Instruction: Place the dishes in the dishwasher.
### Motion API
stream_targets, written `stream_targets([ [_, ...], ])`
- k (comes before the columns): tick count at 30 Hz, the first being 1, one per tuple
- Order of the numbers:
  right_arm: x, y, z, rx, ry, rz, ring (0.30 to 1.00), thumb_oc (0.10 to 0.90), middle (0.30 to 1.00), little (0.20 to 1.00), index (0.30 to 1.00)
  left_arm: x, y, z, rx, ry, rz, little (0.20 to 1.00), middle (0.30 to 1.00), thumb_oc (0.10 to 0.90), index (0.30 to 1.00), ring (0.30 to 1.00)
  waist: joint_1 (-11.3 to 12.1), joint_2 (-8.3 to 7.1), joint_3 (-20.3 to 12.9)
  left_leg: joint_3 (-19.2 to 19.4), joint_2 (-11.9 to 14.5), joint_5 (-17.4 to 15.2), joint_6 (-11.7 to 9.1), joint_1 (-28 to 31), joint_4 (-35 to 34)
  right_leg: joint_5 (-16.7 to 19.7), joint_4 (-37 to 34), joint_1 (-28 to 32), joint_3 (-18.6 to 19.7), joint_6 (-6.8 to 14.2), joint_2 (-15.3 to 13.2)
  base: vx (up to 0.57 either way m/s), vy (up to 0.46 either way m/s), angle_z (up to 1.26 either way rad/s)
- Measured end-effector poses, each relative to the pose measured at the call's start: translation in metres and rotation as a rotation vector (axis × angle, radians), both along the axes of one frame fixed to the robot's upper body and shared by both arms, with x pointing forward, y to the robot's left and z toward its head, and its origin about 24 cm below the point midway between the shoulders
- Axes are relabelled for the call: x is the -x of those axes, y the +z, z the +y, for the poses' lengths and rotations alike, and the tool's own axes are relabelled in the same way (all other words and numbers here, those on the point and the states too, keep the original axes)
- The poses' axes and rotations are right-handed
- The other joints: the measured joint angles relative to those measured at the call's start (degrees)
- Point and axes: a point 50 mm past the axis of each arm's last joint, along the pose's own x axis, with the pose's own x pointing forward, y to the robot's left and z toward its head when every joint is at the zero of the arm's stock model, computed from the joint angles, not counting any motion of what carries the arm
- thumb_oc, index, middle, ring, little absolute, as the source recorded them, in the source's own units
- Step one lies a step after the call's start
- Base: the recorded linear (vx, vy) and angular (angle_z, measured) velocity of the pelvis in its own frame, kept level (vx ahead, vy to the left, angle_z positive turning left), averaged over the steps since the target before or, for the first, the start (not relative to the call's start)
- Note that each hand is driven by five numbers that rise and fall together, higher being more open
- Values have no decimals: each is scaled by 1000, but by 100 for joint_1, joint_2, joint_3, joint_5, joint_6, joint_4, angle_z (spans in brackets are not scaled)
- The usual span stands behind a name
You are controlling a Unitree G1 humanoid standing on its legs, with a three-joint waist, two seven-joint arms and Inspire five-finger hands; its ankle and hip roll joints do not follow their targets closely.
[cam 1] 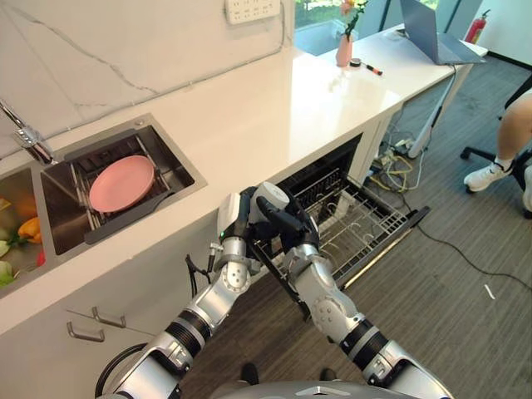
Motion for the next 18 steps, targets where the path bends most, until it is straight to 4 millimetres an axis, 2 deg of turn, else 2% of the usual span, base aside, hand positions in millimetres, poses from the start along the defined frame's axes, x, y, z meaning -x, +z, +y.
stream_targets([
  [1,0,0,0,0,1,0,451,500,451,451,451,0,0,0,0,-1,0,300,300,400,300,300,0,0,0,-1,1,1,-1,0,0,0,0,0,-1,0,1,0,0,0],
  [2,0,-3,-1,5,12,-7,408,472,408,408,408,-1,0,1,-9,-9,4,300,300,400,300,300,1,2,-1,-8,6,4,-5,-5,0,0,-1,-1,-8,-1,6,1,-4,3],
  [3,-1,-4,-3,8,17,-12,300,400,300,300,300,-1,0,1,-10,-16,6,300,300,400,300,300,5,6,-5,-21,8,6,-9,-13,0,-1,-1,-2,-19,-2,8,4,-3,5],
  [18,-3,-8,-12,18,-5,-21,300,400,300,300,300,-2,2,-5,-7,-59,15,300,300,400,300,300,104,15,-27,-51,9,14,-11,-86,0,-6,0,-60,-39,-8,13,1,-1,1],
])
